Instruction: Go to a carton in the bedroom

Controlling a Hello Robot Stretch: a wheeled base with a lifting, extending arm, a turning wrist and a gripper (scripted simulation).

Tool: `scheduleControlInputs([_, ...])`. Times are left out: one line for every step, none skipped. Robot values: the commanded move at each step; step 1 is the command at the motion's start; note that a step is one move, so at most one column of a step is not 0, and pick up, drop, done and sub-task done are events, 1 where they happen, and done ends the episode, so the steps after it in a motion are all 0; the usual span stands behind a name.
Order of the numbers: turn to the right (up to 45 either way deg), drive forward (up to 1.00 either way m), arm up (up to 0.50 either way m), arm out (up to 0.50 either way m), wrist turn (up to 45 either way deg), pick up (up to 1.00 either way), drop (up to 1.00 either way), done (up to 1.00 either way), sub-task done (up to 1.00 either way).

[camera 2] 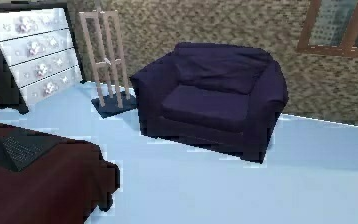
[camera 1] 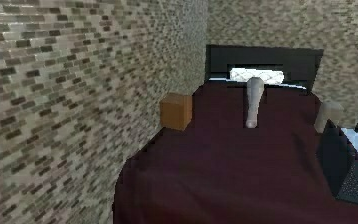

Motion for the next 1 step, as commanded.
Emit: scheduleControlInputs([0.0, 0.0, 0.0, 0.0, 0.0, 0.0, 0.0, 1.0, 0.0])
